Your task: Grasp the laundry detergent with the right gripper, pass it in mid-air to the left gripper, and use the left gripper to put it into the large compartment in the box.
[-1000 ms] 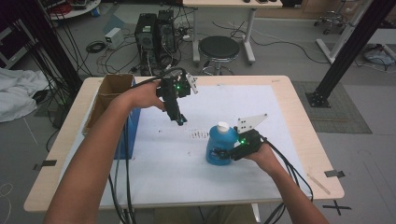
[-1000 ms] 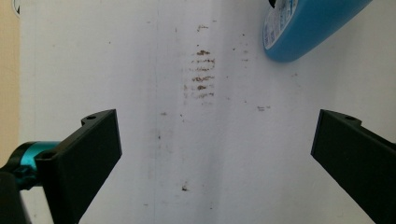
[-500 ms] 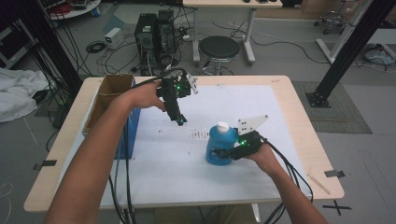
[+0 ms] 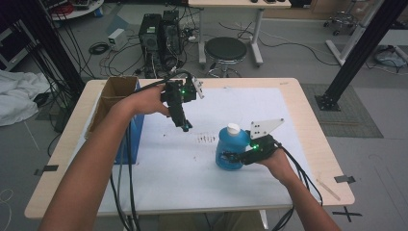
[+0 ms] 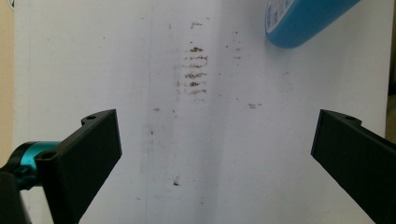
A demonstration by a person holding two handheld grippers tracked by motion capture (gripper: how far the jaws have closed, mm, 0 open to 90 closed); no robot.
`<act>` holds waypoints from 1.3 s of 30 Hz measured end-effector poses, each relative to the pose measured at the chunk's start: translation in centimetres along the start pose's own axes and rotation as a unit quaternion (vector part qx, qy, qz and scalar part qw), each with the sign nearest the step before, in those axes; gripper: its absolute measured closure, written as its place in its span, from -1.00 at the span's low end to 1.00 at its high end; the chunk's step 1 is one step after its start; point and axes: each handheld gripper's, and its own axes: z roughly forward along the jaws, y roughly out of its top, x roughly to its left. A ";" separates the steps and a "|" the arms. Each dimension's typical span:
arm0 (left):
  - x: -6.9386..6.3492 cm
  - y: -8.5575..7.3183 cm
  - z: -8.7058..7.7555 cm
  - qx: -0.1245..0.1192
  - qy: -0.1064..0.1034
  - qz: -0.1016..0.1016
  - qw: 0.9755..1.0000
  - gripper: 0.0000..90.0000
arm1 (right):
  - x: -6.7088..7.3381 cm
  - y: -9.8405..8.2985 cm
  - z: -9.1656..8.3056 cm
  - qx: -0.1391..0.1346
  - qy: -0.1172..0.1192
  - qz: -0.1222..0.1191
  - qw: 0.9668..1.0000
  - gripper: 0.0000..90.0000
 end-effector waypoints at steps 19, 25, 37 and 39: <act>-3.1 0.6 -2.3 0.018 -0.018 -0.028 0.999 -0.96 | 2.1 2.5 -3.8 -0.011 -0.008 0.017 1.000 -0.01; -4.1 1.1 -3.0 0.019 -0.019 -0.020 0.999 -0.96 | 2.8 3.7 -3.8 -0.006 -0.001 0.005 1.000 -0.01; -5.6 2.1 -4.0 0.033 -0.045 -0.014 0.998 -0.96 | 2.1 5.3 -1.9 -0.001 0.030 -0.017 0.999 -0.01; -5.7 2.2 -4.0 0.037 -0.051 -0.017 0.998 -0.96 | 1.9 5.3 -1.5 0.002 0.035 -0.017 0.999 -0.01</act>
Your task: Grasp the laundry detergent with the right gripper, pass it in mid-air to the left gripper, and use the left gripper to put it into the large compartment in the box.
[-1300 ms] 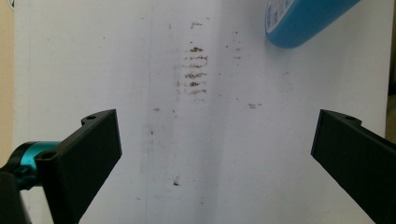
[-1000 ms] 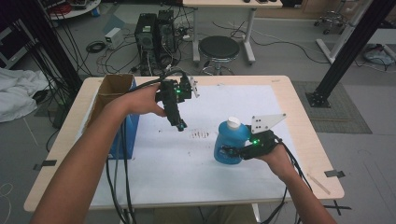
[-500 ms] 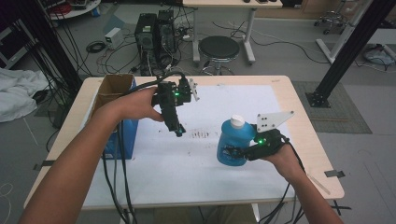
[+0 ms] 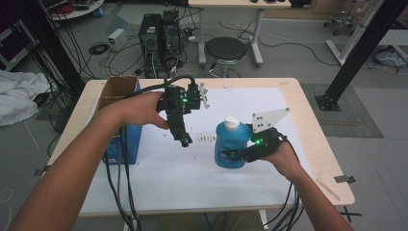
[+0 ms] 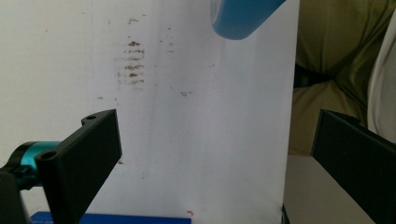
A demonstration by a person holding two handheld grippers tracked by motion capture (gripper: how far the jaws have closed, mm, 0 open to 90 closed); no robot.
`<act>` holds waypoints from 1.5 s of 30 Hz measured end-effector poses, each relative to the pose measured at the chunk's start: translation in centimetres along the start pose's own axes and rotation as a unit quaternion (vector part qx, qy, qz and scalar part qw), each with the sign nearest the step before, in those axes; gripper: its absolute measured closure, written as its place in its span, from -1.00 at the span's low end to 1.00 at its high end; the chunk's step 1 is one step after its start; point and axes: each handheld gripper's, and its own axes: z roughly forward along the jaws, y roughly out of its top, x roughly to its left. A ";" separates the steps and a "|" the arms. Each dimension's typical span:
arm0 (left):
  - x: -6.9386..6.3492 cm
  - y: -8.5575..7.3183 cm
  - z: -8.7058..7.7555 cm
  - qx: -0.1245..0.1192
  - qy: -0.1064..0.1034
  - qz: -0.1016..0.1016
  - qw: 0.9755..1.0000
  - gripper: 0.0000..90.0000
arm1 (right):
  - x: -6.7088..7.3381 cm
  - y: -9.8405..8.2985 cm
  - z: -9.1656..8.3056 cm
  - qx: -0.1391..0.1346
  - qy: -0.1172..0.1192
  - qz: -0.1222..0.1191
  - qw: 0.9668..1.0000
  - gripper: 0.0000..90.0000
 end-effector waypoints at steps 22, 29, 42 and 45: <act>-0.4 2.8 -0.1 0.013 -0.013 0.010 1.000 -0.96 | -1.9 0.8 3.3 0.024 0.032 -0.006 0.999 -0.01; -0.6 3.3 0.0 0.013 -0.017 0.015 1.000 -0.96 | -2.0 1.5 4.2 0.028 0.044 -0.012 0.999 -0.01; -0.6 4.3 0.3 0.013 -0.017 0.014 1.000 -0.96 | -2.2 2.4 5.0 0.031 0.053 -0.014 0.998 -0.01; -0.5 4.5 0.4 0.014 -0.017 0.017 1.000 -0.96 | -2.2 2.6 5.2 0.033 0.056 -0.015 0.998 -0.01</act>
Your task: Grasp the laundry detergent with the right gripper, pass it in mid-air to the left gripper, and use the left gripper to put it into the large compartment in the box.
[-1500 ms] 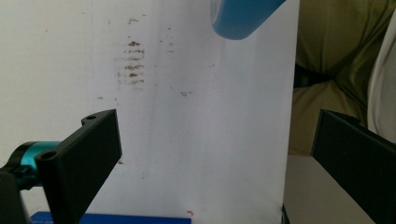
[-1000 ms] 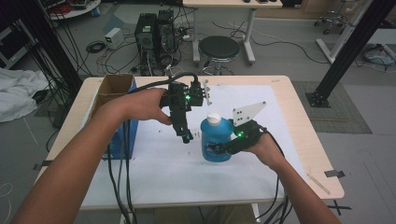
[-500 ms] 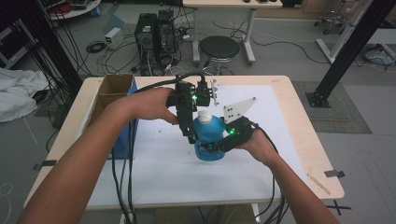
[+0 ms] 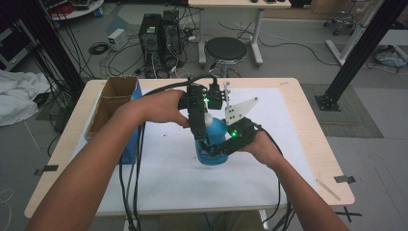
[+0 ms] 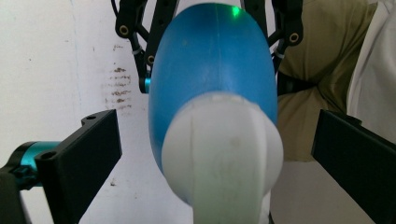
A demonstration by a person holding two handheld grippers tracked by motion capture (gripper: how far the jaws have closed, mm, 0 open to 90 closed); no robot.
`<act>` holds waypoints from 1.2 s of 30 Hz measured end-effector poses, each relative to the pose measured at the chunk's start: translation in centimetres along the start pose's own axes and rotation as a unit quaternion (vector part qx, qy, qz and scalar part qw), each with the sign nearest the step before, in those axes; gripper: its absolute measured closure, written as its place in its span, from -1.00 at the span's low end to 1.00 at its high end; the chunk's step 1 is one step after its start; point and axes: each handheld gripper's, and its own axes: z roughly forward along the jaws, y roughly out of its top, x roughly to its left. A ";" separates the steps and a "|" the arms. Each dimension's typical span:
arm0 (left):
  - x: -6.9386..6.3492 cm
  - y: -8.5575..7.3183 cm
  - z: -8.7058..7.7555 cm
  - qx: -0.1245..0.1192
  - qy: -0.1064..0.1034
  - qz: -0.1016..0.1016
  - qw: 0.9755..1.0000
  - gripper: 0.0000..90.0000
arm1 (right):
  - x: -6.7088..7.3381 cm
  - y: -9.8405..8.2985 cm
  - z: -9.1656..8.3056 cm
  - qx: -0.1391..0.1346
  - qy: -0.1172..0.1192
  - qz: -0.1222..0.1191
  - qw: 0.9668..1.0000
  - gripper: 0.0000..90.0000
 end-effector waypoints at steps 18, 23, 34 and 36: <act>0.4 0.7 0.9 0.010 0.001 0.013 1.000 -0.92 | 0.2 0.3 -0.1 -0.002 0.002 0.004 1.000 -0.01; 0.4 0.6 0.9 0.011 0.004 0.018 1.000 -0.78 | 0.1 0.3 -0.1 -0.002 0.002 0.002 1.000 -0.01; 0.4 0.7 1.1 0.012 -0.001 0.019 1.000 -0.66 | 0.2 0.3 -0.1 -0.001 0.002 0.003 1.000 -0.02; 0.3 0.7 1.1 0.012 -0.005 0.022 1.000 -0.53 | 0.2 0.3 -0.1 -0.001 0.002 0.001 1.000 -0.02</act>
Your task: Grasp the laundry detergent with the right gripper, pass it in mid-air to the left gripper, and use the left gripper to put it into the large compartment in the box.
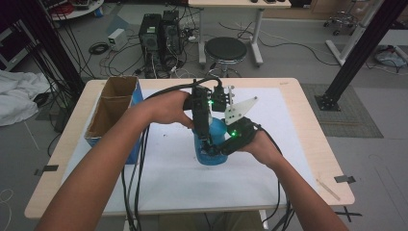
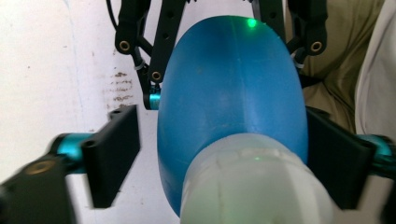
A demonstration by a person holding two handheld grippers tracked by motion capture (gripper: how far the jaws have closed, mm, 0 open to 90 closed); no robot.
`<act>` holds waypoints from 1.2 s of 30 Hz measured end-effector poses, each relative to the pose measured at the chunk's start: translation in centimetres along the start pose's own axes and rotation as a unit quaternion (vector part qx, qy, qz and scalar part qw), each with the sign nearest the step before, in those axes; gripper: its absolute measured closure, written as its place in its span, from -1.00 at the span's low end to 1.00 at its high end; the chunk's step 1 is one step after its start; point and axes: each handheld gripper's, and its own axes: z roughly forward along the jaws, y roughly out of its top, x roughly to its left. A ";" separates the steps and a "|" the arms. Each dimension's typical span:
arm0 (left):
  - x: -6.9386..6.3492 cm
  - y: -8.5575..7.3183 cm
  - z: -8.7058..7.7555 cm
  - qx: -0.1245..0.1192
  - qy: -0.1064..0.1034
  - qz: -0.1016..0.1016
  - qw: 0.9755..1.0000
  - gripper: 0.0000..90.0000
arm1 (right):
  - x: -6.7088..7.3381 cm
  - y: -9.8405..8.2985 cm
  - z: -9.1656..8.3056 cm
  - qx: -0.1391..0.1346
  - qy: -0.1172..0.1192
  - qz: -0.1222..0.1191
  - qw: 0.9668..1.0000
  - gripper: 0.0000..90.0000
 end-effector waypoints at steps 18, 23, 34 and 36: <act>-0.2 0.0 -0.1 -0.003 -0.005 0.010 1.000 -0.25 | 0.2 0.1 -0.1 -0.003 -0.002 0.000 1.000 -0.02; -0.2 0.0 -0.1 -0.001 -0.007 0.014 1.000 -0.20 | 0.2 0.1 -0.1 -0.003 -0.001 -0.001 1.000 -0.02; -0.6 0.1 -0.1 0.001 0.000 0.023 1.000 -0.17 | 0.4 0.1 -0.2 -0.003 -0.002 -0.005 1.000 -0.02; -0.7 0.2 -0.1 0.002 0.003 0.025 1.000 -0.16 | 0.5 0.1 -0.1 -0.002 -0.002 -0.007 1.000 -0.02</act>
